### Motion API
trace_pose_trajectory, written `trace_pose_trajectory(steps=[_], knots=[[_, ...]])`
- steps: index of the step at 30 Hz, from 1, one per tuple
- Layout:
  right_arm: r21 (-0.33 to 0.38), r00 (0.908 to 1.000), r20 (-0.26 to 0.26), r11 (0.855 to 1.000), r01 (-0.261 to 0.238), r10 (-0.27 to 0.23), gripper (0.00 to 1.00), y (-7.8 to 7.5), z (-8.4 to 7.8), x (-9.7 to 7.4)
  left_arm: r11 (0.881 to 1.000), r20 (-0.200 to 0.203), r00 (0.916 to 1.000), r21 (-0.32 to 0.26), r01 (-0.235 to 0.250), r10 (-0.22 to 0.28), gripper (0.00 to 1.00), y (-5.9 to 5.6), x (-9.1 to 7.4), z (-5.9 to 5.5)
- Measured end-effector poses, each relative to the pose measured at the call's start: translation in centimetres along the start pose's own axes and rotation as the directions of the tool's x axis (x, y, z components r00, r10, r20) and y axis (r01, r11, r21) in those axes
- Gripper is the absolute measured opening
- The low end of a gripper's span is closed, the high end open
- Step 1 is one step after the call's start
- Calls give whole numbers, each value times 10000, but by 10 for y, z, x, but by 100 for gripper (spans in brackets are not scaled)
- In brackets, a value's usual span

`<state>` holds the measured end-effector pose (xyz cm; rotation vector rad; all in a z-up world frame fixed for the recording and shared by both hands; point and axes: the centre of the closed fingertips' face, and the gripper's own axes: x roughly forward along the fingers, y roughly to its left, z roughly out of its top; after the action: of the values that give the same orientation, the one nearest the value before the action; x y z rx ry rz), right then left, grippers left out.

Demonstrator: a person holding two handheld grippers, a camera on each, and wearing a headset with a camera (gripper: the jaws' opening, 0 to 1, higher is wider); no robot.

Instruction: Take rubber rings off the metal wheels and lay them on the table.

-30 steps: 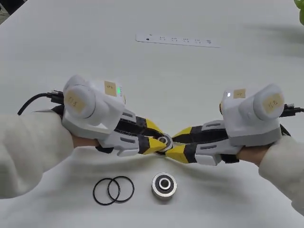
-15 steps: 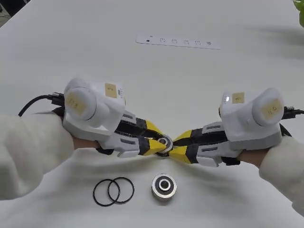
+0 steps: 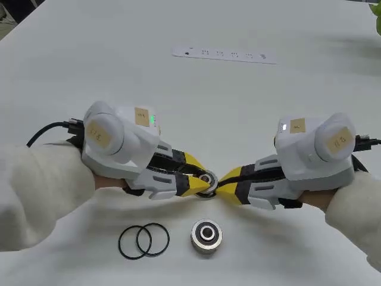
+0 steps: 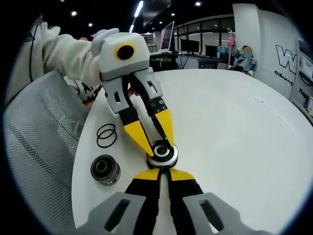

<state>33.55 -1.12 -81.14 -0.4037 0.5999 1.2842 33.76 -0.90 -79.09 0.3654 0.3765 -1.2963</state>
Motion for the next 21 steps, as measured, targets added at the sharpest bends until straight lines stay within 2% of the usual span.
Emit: trace_pose_trajectory(steps=[3,9,21], knots=[[80,10000,-11,9999,73,-73,1,-1,0,0,10000,-21,10000,59,-19,19,14,0,0,0],[802,9999,86,9967,136,-143,0,-3,0,-2,9999,-38,10000,169,-31,31,14,0,0,0],[1910,9990,408,9815,89,-170,0,-2,3,-7,9996,-117,9999,269,-100,103,14,1,-1,-1]])
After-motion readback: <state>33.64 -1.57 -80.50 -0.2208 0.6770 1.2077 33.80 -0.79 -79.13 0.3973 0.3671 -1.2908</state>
